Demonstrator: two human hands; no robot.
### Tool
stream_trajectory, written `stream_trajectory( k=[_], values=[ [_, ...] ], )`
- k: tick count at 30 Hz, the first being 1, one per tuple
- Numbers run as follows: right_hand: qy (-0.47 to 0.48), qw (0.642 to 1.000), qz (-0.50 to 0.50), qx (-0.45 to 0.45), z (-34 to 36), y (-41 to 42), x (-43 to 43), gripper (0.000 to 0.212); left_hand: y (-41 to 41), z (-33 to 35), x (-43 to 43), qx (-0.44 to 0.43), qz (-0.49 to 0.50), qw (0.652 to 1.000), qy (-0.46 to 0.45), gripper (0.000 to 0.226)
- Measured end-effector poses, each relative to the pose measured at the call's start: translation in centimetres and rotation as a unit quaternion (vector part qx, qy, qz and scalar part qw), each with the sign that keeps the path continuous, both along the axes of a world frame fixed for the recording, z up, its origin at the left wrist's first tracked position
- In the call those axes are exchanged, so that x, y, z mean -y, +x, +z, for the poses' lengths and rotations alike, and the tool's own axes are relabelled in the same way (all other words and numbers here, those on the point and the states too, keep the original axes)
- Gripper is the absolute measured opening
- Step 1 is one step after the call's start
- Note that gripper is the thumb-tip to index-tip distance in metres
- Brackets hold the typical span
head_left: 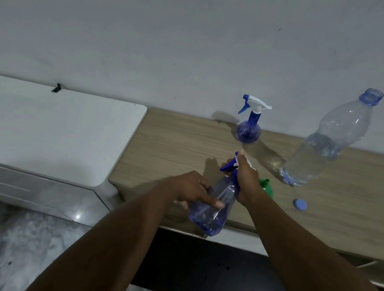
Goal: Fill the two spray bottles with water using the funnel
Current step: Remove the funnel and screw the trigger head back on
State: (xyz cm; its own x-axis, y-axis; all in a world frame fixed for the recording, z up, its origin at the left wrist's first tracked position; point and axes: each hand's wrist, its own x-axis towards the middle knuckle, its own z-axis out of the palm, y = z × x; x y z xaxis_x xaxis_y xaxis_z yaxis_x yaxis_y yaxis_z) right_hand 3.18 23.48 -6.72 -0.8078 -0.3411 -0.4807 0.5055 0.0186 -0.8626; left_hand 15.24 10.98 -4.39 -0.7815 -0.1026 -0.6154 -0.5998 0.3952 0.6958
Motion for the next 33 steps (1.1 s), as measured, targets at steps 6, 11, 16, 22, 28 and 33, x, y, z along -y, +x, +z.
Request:
stream_trajectory(
  k=[6,11,16,22,28,33],
  values=[
    [0.030,0.999,-0.011,-0.010,-0.3,0.3,0.6,0.046,0.2,0.0,-0.1,0.030,0.000,0.999,0.025,0.036],
    [0.017,1.000,0.012,0.007,0.1,0.5,0.8,0.037,0.3,-0.1,0.2,0.038,0.011,0.999,0.032,0.043],
    [0.039,0.999,0.014,-0.019,-0.1,0.5,1.0,0.042,0.3,-0.1,0.2,0.045,0.011,0.998,0.045,0.049],
    [0.032,0.998,0.042,-0.017,-0.1,0.4,1.2,0.039,0.2,0.0,0.1,0.052,0.008,0.997,0.058,0.049],
    [0.058,0.997,0.021,-0.035,-0.4,0.5,1.5,0.042,0.1,0.3,0.4,0.057,-0.008,0.997,0.046,0.055],
    [0.056,0.997,0.040,-0.021,0.6,0.3,1.7,0.040,-0.1,0.6,0.7,0.054,0.001,0.997,0.049,0.058]
  ],
)
